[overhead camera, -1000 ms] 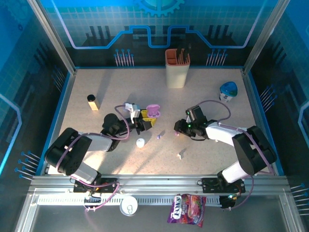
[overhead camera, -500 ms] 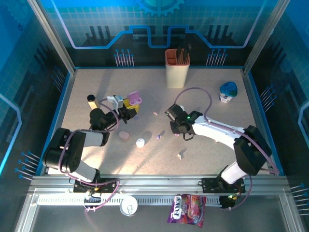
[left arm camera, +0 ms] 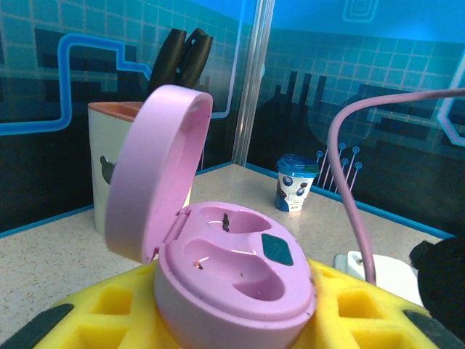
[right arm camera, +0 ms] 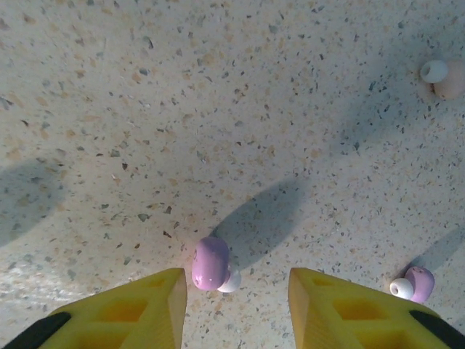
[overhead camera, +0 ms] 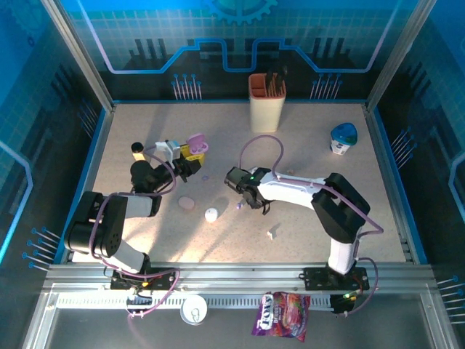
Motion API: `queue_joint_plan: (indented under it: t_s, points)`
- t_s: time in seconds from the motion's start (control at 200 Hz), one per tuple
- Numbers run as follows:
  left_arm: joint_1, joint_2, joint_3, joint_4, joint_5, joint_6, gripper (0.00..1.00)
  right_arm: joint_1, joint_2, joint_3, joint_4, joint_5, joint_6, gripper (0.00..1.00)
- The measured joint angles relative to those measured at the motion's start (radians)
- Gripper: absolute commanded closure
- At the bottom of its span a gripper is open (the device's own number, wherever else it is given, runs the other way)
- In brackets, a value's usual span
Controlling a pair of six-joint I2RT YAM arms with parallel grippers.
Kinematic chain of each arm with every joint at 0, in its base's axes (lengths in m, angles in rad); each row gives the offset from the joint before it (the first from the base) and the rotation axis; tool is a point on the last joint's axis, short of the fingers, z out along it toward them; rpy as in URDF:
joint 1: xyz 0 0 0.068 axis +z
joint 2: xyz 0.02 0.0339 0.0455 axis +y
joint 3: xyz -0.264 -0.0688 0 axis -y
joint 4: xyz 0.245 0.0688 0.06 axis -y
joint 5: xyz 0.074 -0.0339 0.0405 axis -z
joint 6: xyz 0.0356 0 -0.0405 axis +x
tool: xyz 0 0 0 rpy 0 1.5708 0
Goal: Insert wireless bluetooth earbuds into charging case
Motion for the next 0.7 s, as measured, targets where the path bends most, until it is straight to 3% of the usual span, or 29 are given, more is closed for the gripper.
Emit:
queue_joint_plan:
  t_s: [0.225, 0.35, 0.7]
  points:
    - [0.0, 0.0, 0.0, 0.0, 0.008, 0.0, 0.65, 0.011, 0.067, 0.035, -0.016, 0.012, -0.012, 0.62]
    - [0.0, 0.0, 0.0, 0.0, 0.015, 0.0, 0.64, 0.013, 0.095, 0.051, -0.023, 0.013, -0.023, 0.69]
    - [0.0, 0.0, 0.0, 0.0, 0.016, 0.0, 0.64, 0.018, 0.137, 0.066, -0.038, 0.04, -0.03, 0.75]
